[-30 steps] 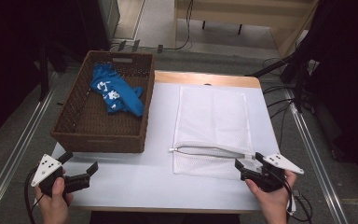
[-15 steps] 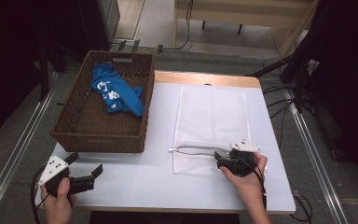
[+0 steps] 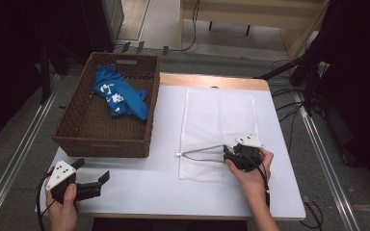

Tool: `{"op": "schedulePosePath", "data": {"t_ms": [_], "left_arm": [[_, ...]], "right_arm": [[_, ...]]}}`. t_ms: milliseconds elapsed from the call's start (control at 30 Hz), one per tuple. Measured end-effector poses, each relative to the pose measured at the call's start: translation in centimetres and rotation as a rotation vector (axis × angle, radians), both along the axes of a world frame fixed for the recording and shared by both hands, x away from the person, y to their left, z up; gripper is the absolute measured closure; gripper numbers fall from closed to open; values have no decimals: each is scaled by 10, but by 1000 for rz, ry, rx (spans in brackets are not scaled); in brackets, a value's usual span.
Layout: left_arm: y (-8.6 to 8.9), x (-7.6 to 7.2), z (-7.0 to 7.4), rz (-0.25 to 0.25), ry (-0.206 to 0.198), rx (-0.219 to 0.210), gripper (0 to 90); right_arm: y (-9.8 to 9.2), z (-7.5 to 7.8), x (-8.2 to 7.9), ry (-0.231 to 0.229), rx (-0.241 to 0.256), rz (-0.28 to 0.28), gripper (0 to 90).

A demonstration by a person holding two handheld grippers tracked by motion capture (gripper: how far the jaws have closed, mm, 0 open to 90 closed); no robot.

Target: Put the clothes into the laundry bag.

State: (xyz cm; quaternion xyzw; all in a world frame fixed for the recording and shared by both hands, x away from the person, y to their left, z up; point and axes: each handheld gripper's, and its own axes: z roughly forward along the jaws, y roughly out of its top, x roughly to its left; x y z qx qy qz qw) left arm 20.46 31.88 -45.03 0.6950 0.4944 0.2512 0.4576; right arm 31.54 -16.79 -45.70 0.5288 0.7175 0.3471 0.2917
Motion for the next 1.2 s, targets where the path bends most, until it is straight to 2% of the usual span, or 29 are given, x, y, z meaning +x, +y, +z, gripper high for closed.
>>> {"op": "schedulePosePath", "data": {"t_ms": [33,67,167,233,267,300,367,400,433,500,533,567,600,633,667,700,733,767,800,833,867,900,933,1033,1067,1100,1167,1200], "left_arm": [[0,0,0,-2,1,0,0],[-1,0,-1,-2,2,2,0],[-2,0,-1,-2,4,3,0],[-2,0,-1,-3,4,5,0],[-3,0,-1,-5,3,5,0],[-3,0,-1,-4,4,9,0],[-4,-1,-1,-8,3,14,0],[-6,-2,-1,-10,0,4,0],[-6,-2,-1,-10,0,4,0],[-8,-2,1,-18,-11,3,0],[-12,-3,3,-29,-18,0,0],[-14,-3,5,-34,-17,-9,0],[-14,-3,5,-34,-17,-9,0],[-15,-3,7,-37,-21,-13,0],[-19,-3,12,-41,-22,-10,0],[-19,-3,12,-41,-22,-10,0],[-20,-3,15,-48,-28,-12,0],[-21,-4,19,-52,-35,-19,0],[-22,-4,21,-54,-37,-20,0],[-24,-4,25,-53,-40,-20,0],[-25,-3,27,-53,-37,-23,0],[-26,-2,29,-52,-31,-22,0],[-28,-1,31,-49,-24,-24,0],[-29,-1,35,-48,-22,-24,0],[-29,1,40,-60,-14,-50,0],[-29,1,40,-60,-14,-50,0],[-30,3,47,-65,-6,-58,0],[-31,6,53,-70,-12,-49,0]], "right_arm": [[-2,6,-1,-44,26,3,392],[-4,15,-4,-124,61,14,426],[-6,18,-3,-137,75,23,467],[-8,13,0,-75,101,42,504],[-8,5,1,-20,101,64,504],[-8,5,1,-20,101,64,504],[-8,-6,0,24,74,84,504],[-8,-17,-2,43,65,79,526],[-8,-17,-2,43,65,79,526],[-8,-24,1,93,38,70,543],[-10,-25,4,117,33,45,622],[-13,-23,6,127,51,45,663],[-13,-23,6,127,51,45,663],[-15,-22,7,118,66,46,711],[-19,-16,8,106,115,65,796],[-19,-16,8,106,115,65,796],[-21,-13,8,92,138,80,829],[-22,-9,7,61,141,86,862],[-24,-2,3,-7,149,93,889],[-24,-2,3,-7,149,93,889],[-24,7,-3,-109,153,112,896],[-24,7,-3,-109,153,112,896],[-24,11,-5,-161,151,123,897],[-26,12,-4,-168,178,116,899],[-26,11,-2,-159,180,116,900],[-26,11,-2,-159,180,116,900],[-27,9,-2,-157,177,122,900],[-26,8,-2,-145,192,122,900]]}}
